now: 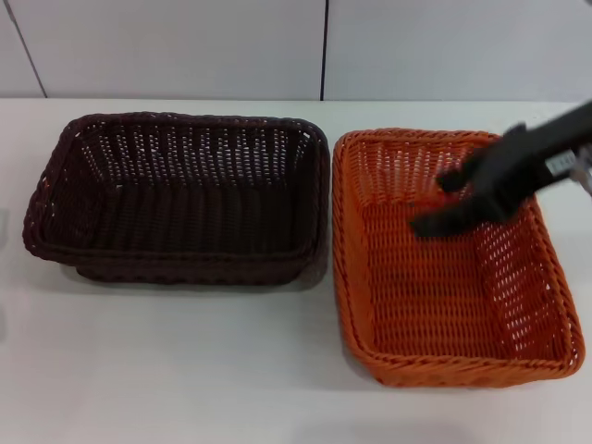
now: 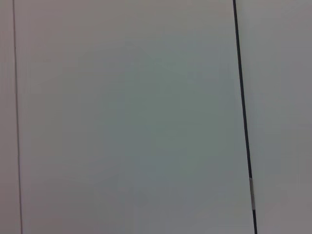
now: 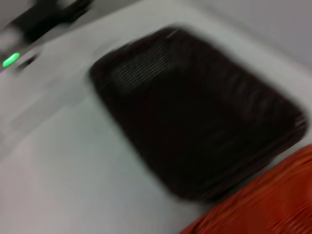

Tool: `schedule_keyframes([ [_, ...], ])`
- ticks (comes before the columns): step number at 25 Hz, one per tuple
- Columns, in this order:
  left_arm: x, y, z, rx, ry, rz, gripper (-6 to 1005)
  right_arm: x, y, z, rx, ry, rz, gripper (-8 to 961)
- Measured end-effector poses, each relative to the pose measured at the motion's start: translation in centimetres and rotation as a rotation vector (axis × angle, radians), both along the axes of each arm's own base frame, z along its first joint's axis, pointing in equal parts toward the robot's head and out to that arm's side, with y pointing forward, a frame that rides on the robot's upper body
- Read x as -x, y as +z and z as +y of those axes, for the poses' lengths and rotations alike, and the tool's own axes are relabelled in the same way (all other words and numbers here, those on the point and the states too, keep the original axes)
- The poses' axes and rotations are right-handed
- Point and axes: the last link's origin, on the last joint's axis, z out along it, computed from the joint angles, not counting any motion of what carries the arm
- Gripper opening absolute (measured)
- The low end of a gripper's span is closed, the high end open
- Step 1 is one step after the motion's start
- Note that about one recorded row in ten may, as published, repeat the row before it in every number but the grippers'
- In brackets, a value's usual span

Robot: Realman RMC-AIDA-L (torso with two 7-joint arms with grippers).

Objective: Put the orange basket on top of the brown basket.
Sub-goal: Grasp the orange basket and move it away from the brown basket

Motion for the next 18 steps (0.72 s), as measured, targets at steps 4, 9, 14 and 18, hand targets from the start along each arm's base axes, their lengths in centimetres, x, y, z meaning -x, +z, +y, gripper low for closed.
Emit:
schedule_keyframes([
  [4,-0.1,-0.1,0.2,0.003,-0.001,-0.002,721,-0.6,-0.4,-1.5,0.126,0.011,-0.049,748],
  [9,-0.1,-0.3,0.2,0.007,0.0,-0.005,721,-1.5,-1.7,-2.4,0.264,-0.003,-0.14,748],
  [14,-0.2,-0.5,0.2,0.013,-0.004,-0.005,720,-2.1,-3.1,-2.1,0.302,-0.026,-0.239,748],
  [18,-0.2,-0.5,0.2,0.013,-0.004,-0.005,720,-2.3,-4.3,-1.7,0.336,-0.028,-0.265,748],
])
